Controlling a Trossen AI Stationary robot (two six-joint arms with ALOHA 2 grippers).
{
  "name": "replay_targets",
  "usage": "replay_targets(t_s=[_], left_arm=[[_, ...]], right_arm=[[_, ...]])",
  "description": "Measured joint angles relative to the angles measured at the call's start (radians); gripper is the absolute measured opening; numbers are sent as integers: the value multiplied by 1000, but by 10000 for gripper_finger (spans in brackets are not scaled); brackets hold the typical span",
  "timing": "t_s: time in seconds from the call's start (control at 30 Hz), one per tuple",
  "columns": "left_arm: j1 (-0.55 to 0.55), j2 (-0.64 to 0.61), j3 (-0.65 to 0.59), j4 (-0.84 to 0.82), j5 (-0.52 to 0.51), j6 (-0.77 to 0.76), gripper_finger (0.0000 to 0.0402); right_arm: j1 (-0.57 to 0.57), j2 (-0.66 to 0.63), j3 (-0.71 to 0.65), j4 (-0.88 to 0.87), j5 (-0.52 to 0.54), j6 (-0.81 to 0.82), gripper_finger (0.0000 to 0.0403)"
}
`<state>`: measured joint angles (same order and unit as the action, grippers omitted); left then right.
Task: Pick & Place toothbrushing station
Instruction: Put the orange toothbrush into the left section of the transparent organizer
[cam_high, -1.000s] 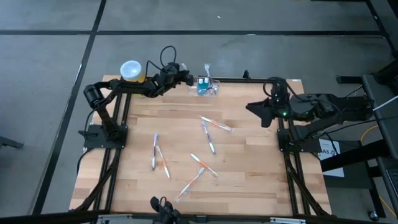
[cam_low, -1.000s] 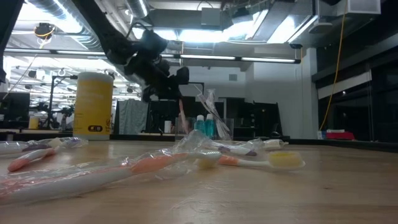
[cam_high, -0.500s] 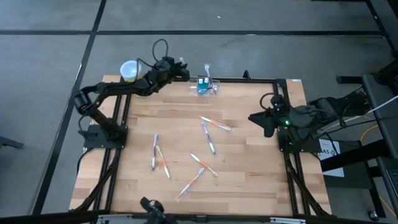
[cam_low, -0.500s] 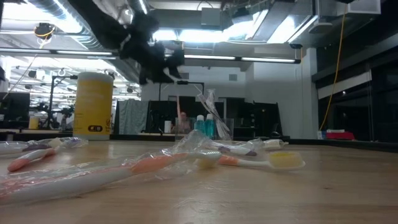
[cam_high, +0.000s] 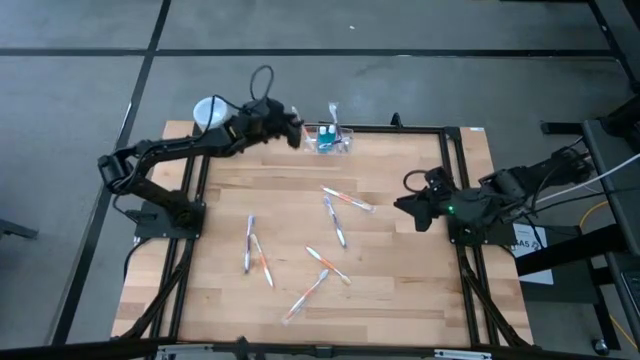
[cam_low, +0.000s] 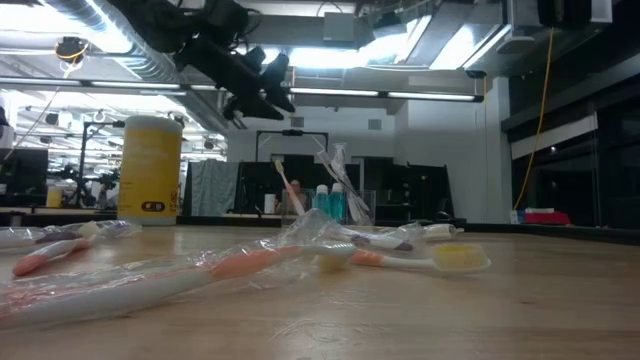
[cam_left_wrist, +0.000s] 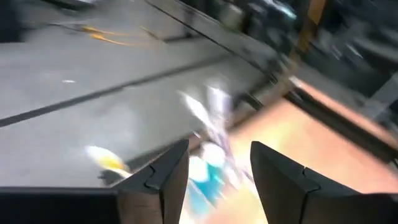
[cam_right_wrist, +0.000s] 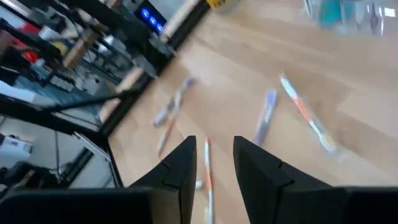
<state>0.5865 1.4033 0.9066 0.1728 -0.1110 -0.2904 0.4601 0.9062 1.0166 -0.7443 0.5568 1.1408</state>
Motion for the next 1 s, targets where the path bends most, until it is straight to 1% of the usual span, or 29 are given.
replay_targets(t_s=[0.07, 0.13, 0.2, 0.23, 0.33, 0.4, 0.47, 0.57, 0.63, 0.7, 0.8, 0.87, 0.97, 1.0], left_arm=[[-47, 0, 0, -51, 48, 46, 162], [-108, 0, 0, -104, 87, 87, 160], [-186, 0, 0, -141, 109, 131, 157], [-230, 0, 0, -149, 110, 155, 156], [-359, 0, 0, -137, 73, 236, 152], [-431, 7, 0, -114, 18, 281, 149], [-481, 28, 8, -112, -22, 298, 148], [-509, 87, 59, -154, -48, 304, 147], [-512, 141, 115, -185, -65, 314, 147], [-512, 198, 178, -247, -75, 355, 147], [-509, 300, 288, -346, -69, 455, 147], [-499, 370, 356, -399, -16, 505, 147], [-471, 467, 436, -472, 135, 524, 147], [-463, 493, 457, -485, 160, 532, 147]], right_arm=[[3, 0, -37, -2, -30, 34, 109], [3, 6, -88, 10, -95, 71, 109], [-3, 15, -162, 37, -165, 112, 109], [-9, 20, -203, 65, -183, 132, 109], [-13, 13, -325, 197, -184, 217, 109], [-9, 9, -395, 298, -157, 270, 109], [-5, 9, -449, 403, -114, 312, 109], [-4, 9, -517, 491, -97, 394, 109], [-4, 10, -558, 530, -91, 443, 109], [-4, 9, -580, 564, -70, 479, 109], [10, 1, -586, 636, -20, 478, 109], [28, -5, -585, 688, 26, 467, 109], [72, -22, -585, 719, 105, 454, 109], [93, -27, -585, 721, 136, 453, 109]])
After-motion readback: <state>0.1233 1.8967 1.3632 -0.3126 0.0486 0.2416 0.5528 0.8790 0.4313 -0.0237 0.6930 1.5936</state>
